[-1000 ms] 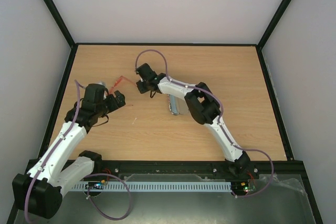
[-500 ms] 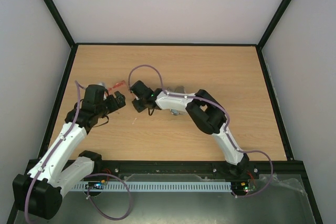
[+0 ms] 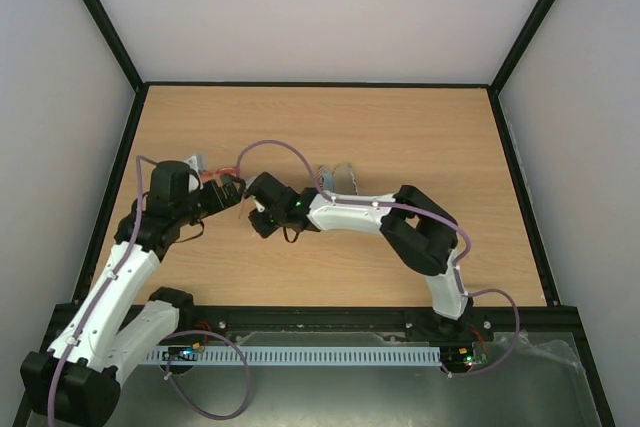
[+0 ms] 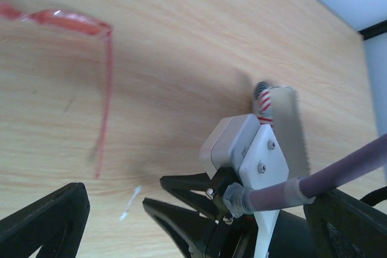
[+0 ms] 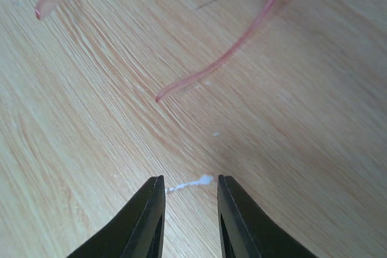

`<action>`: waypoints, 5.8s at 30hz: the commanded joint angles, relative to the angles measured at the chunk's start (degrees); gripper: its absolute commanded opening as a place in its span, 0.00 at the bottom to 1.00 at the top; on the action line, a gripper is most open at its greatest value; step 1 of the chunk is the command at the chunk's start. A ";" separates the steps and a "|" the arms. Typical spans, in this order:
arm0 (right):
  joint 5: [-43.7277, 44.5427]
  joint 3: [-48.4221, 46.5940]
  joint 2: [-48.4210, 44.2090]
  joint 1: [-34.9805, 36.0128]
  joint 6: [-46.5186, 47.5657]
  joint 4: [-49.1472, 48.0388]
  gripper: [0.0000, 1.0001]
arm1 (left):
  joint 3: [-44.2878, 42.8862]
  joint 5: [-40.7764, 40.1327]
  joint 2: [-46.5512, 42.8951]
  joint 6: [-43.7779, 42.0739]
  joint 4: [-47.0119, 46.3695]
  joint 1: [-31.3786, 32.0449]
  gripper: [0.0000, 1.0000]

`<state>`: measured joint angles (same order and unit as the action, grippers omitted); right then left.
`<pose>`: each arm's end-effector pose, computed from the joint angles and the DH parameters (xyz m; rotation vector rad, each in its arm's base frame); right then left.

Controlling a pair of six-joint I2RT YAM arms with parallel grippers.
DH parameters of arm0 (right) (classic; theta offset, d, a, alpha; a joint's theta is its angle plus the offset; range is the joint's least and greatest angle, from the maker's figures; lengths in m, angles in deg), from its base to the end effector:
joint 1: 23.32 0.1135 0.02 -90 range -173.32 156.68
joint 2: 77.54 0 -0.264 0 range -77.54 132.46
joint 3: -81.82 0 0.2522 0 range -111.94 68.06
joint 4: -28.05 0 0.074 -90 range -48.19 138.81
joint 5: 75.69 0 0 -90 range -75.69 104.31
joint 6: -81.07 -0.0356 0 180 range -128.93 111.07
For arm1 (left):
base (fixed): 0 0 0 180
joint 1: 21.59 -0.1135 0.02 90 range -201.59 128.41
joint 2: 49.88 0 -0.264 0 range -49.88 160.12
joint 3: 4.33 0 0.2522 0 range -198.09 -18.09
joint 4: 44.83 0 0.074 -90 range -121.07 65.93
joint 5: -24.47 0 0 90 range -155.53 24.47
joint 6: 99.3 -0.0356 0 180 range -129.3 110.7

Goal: Organize the sunglasses
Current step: Adjust the sunglasses at the center of the board, then pick up the sunglasses from the center of the board, then fold the sunglasses.

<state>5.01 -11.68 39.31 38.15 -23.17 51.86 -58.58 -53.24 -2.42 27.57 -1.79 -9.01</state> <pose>0.2075 0.3937 0.1691 -1.0909 2.2930 0.7740 0.1737 -0.0465 0.2735 -0.3576 2.2524 -0.7054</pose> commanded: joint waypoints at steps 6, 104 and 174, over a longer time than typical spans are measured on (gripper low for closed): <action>-2.09 2.73 -11.00 -6.46 -3.15 -1.04 0.31 | 0.60 -2.76 5.11 3.14 -5.46 -5.70 0.99; 10.21 -9.79 -8.93 -14.31 -27.00 10.94 0.01 | -0.06 21.40 -2.46 2.41 -7.56 -25.31 0.94; -14.86 24.92 -34.63 -19.77 -39.20 -10.25 0.01 | 0.06 4.86 -1.84 14.61 -22.65 15.71 0.71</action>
<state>-9.44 13.65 5.07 18.98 -62.09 44.01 -56.42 -44.74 1.26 43.41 -32.82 6.27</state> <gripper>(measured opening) 0.022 0.673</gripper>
